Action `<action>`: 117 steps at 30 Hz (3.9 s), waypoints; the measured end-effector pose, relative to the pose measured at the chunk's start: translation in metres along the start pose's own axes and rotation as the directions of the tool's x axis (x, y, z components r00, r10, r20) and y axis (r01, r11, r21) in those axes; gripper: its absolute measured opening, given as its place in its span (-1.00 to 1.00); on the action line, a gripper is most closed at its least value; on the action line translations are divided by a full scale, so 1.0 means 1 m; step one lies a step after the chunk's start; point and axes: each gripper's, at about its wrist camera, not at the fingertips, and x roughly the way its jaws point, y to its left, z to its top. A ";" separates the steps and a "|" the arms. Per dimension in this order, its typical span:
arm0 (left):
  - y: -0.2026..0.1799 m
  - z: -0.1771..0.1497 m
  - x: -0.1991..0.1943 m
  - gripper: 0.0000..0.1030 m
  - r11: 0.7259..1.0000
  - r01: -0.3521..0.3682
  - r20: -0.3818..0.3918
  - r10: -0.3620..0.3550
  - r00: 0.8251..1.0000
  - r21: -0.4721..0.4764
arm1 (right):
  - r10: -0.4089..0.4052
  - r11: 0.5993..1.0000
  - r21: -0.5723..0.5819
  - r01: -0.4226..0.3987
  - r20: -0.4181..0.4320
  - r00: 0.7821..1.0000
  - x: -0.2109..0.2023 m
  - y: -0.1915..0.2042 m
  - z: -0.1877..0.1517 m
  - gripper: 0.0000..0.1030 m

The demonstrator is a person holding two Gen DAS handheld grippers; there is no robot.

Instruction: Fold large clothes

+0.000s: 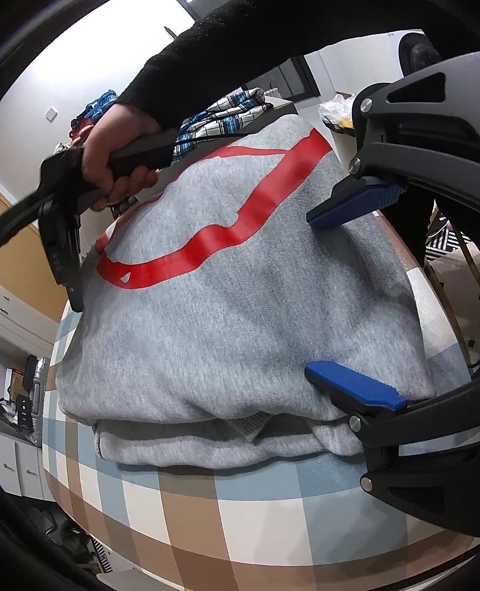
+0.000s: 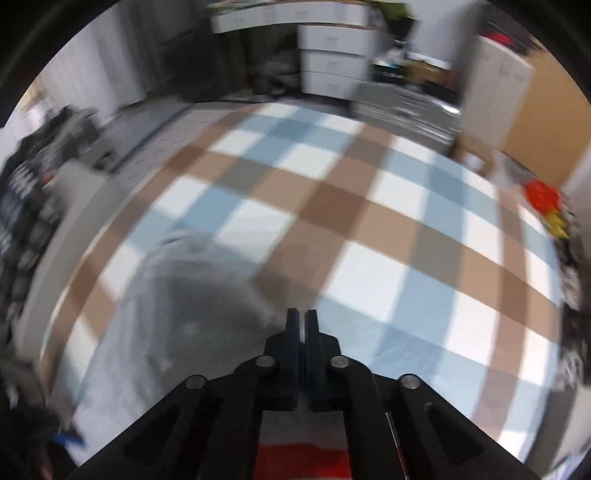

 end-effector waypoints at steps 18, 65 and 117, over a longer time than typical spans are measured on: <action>0.010 0.005 -0.037 0.40 0.975 0.202 0.091 -0.194 0.977 -0.096 | 0.183 0.974 0.108 -0.197 0.124 0.975 -0.143 0.004 -0.111 0.03; 0.042 0.106 0.066 0.75 0.991 0.054 -0.359 -0.096 0.928 -0.125 | 0.656 0.586 0.493 -0.643 0.176 0.734 -0.020 -0.056 -0.206 1.00; 0.039 0.093 0.097 -0.30 0.965 0.147 -0.243 -0.199 0.949 -0.217 | 0.559 0.675 0.407 -0.616 0.264 0.786 -0.081 -0.017 -0.228 0.40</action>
